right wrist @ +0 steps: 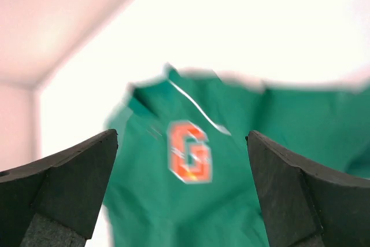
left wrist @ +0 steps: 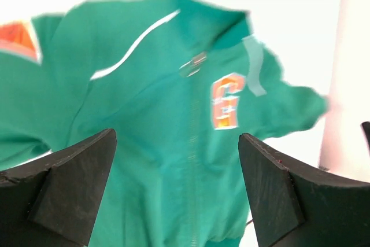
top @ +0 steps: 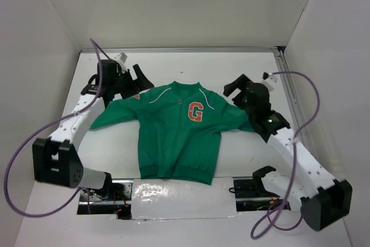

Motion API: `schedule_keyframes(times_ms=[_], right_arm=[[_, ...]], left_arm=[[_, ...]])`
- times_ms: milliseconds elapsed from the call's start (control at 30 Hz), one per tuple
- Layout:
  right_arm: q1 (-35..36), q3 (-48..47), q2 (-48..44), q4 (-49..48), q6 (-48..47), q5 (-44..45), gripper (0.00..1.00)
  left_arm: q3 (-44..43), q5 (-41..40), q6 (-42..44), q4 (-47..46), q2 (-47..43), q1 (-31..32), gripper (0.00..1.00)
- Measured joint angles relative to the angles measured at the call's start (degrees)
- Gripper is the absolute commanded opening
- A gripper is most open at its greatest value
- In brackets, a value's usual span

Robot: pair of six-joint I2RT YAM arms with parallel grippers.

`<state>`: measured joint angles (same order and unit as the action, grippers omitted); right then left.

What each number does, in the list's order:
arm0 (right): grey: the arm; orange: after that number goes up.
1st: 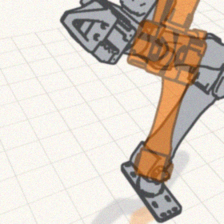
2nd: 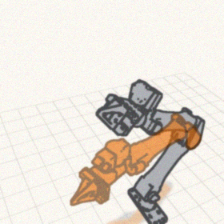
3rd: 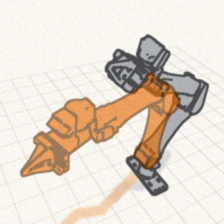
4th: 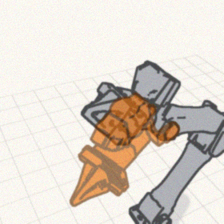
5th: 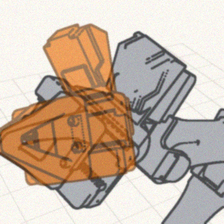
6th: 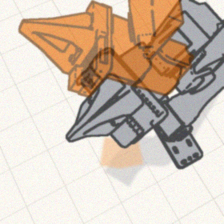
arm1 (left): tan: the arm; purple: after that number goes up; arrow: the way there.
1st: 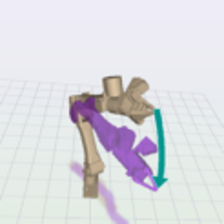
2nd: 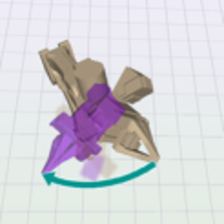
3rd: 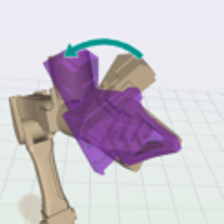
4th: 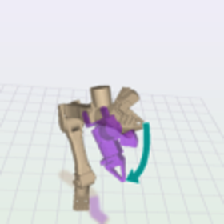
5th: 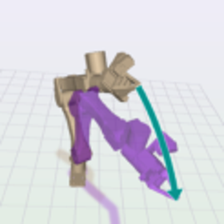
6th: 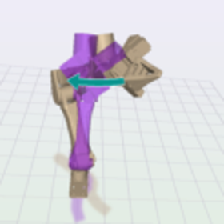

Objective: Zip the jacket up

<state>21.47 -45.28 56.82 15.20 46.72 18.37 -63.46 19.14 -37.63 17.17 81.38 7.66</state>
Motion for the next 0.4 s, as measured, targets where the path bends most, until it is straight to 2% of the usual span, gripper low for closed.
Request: schedule_keyframes(times_ms=[167,400], right_arm=[[0.02,-5.88,-9.14,0.68,-1.25,6.51,1.0],[0.04,-6.03,-13.18,4.44,-1.68,14.1,1.0]], left_arm=[[-1.22,-0.63,1.7,0.2,-12.57,0.02,0.99],[4.44,-2.91,3.19,1.01,-24.65,0.02,0.99]])
